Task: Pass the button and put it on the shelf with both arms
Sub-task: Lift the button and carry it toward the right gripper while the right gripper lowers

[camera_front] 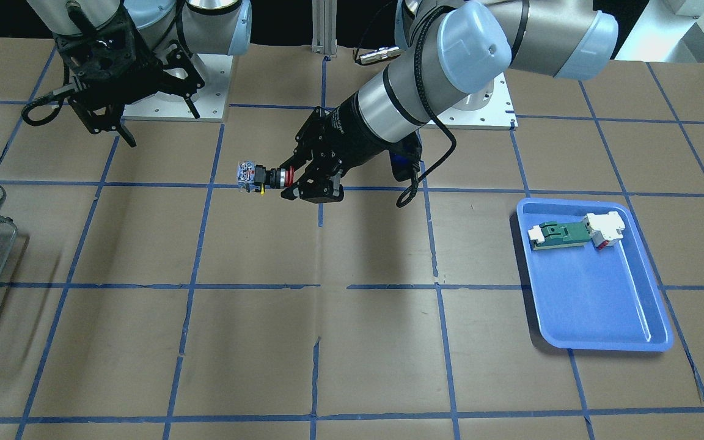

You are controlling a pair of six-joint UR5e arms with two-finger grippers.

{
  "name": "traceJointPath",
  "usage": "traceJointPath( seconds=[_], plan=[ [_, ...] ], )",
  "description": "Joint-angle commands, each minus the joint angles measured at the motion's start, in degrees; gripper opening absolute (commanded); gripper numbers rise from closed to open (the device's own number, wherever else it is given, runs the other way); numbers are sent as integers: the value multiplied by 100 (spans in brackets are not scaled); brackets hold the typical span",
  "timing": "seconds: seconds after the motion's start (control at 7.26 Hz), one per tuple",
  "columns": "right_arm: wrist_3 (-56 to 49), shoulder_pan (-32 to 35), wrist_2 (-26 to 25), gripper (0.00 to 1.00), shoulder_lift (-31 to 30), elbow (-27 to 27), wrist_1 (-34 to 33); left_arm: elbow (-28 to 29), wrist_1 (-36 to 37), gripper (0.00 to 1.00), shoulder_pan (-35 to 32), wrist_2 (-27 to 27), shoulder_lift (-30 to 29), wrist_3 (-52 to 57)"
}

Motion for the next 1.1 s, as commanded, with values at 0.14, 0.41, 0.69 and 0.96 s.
traceJointPath(
  seconds=[0.14,0.41,0.69,0.96],
  plan=[
    [-2402,8,-122,100,-135,26,54,-74,236,0,-324,24,19,-344],
    [-4057,0,-17,100,57,78,28,-74,245,0,-377,15,28,-449],
    [-4996,0,506,100,84,87,54,-83,577,0,-544,15,-33,-712],
    [-5070,17,696,100,110,131,54,-83,623,0,-649,15,-25,-801]
  ],
)
